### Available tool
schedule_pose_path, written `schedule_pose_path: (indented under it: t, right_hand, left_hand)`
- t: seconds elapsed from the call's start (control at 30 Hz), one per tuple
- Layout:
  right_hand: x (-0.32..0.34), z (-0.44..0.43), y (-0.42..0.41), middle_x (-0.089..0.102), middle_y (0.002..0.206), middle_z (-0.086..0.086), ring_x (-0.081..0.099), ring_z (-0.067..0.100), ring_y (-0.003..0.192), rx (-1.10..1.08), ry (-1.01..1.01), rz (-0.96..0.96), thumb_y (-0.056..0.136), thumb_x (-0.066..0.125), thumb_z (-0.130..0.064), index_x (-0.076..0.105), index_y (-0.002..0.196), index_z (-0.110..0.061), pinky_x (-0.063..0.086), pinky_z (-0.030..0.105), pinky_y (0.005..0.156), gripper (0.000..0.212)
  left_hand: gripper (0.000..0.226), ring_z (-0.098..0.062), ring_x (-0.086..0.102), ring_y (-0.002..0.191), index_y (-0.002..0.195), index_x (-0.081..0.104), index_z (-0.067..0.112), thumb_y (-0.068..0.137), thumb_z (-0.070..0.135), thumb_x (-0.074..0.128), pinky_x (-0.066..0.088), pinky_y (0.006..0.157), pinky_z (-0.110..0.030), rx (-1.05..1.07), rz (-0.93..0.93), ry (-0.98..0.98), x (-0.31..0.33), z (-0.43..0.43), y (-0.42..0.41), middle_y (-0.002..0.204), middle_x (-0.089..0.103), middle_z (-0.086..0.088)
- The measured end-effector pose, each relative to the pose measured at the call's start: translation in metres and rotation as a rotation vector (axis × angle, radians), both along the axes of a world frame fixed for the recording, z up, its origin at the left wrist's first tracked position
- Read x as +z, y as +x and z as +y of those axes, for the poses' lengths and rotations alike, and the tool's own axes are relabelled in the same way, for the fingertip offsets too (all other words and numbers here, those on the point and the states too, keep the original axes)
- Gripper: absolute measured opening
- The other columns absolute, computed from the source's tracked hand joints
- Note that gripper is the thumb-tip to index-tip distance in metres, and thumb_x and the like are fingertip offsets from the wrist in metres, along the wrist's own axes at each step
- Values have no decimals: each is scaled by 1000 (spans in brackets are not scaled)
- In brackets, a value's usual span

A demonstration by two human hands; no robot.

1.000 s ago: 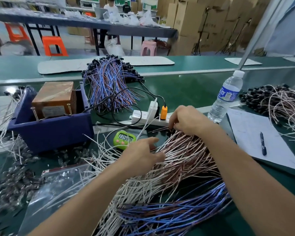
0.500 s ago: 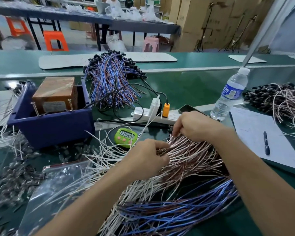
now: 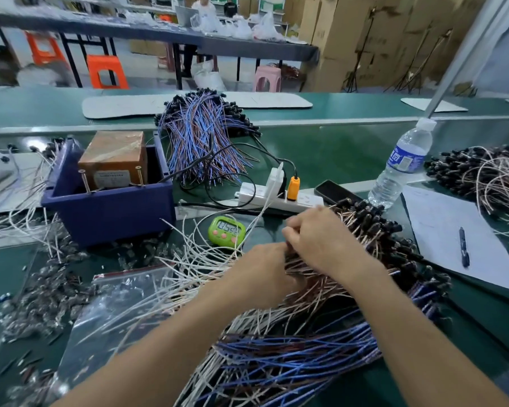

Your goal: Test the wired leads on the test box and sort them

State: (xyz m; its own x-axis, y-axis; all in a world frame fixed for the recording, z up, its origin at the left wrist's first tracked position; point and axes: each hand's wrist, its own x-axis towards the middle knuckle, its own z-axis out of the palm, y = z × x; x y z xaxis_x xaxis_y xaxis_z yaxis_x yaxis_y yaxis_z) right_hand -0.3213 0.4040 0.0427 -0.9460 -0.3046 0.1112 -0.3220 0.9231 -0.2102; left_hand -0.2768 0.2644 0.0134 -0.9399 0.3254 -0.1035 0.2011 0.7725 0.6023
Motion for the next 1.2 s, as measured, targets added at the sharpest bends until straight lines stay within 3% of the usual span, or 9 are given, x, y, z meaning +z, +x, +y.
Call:
schedule_pose_path:
  t: [0.07, 0.17, 0.27, 0.47, 0.73, 0.83, 1.03, 1.13, 1.2]
  right_hand:
    - [-14, -7, 6, 68, 67, 1, 61, 22, 70, -71, -276, -76, 93, 55, -26, 65, 66, -13, 50, 37, 75, 31]
    - [-22, -3, 5, 68, 71, -1, 61, 21, 71, -109, -304, -164, 96, 54, -28, 71, 75, -12, 51, 38, 69, 32]
    - [-22, -19, 8, 74, 85, -2, 65, 19, 79, -90, -166, -156, 95, 55, -24, 78, 85, -22, 55, 34, 76, 25]
    - [-10, -102, 42, 72, 66, -12, 62, 8, 54, 108, -612, -77, 87, 59, -22, 81, 87, -28, 43, 21, 45, 22]
    - [-5, -237, 77, 77, 80, -1, 72, 18, 81, 362, -663, -421, 87, 62, -22, 81, 88, -20, 59, 42, 77, 19]
    - [-7, -282, 96, 76, 75, -4, 66, 13, 64, 465, -578, -502, 89, 65, -25, 81, 83, -24, 56, 35, 62, 18]
    - [-15, -349, 119, 78, 87, -8, 68, 4, 72, 594, -327, -510, 94, 60, -19, 81, 93, -25, 49, 11, 60, 22]
    - [-22, -378, 126, 77, 100, 0, 70, 21, 91, 573, -241, -468, 96, 58, -23, 78, 97, -22, 58, 31, 85, 20]
    - [-26, -400, 129, 74, 96, 6, 68, 29, 88, 505, -161, -362, 95, 58, -37, 72, 90, -17, 55, 37, 79, 25]
  left_hand:
    - [30, -18, 72, 84, 111, 71, 24, 84, 36, 75, 55, 67, -29, 69, -8, 113, 0, -5, 1, 97, 75, 1]
    - [36, 2, 67, 77, 125, 72, 34, 89, 29, 75, 52, 72, -15, 188, 27, 225, 3, -24, 5, 104, 75, 14]
    - [25, 7, 66, 77, 114, 78, 31, 91, 25, 72, 50, 71, -8, 336, 134, 270, 13, -53, 7, 89, 74, 21]
    - [20, 9, 67, 65, 87, 83, 37, 85, 18, 75, 47, 56, -6, 511, 228, 358, 31, -130, 20, 70, 74, 24]
    - [44, 3, 70, 68, 69, 75, 55, 83, 14, 73, 52, 67, -23, 748, 285, 316, 25, -251, 88, 71, 75, 23]
    - [33, -7, 73, 76, 74, 78, 48, 80, 16, 77, 57, 74, -30, 878, 262, 234, 26, -301, 124, 72, 75, 20]
    - [20, -3, 69, 76, 73, 77, 42, 85, 25, 76, 49, 67, -22, 1135, 173, -25, 28, -390, 196, 74, 73, 23]
    - [21, -8, 69, 81, 70, 72, 44, 84, 30, 76, 49, 73, -28, 1193, 104, -130, 17, -405, 216, 72, 68, 27]
    - [12, -13, 70, 87, 75, 74, 43, 84, 35, 76, 54, 79, -30, 1220, 82, -134, 6, -403, 217, 79, 73, 20]
